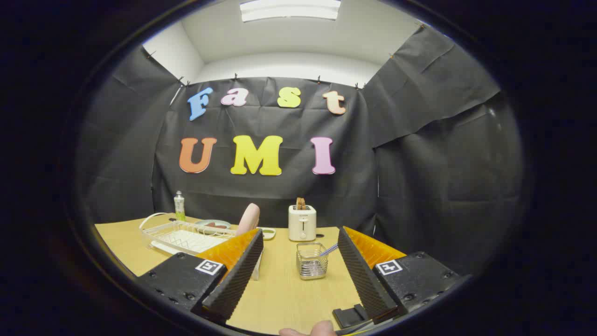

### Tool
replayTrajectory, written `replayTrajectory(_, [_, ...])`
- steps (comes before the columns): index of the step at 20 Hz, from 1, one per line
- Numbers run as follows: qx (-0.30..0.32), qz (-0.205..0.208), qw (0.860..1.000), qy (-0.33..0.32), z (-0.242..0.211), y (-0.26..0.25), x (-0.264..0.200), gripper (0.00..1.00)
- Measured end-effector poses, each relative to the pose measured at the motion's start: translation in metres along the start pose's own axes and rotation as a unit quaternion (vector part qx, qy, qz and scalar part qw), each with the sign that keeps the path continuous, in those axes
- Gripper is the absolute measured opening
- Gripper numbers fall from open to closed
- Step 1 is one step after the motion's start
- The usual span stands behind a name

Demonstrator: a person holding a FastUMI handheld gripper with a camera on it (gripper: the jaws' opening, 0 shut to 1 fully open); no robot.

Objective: Take the plate from the dish rack, then take the spoon from the basket and place it into the plate.

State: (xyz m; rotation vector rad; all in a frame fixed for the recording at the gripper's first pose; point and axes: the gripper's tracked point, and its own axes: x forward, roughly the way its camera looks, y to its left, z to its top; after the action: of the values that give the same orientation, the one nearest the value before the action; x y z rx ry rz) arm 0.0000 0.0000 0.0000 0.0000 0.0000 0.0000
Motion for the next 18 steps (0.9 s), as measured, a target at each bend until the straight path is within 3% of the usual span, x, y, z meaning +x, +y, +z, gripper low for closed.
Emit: replayTrajectory(18, [0.013, 0.014, 1.000, 0.009, 0.001, 0.011, 0.010, 1.00])
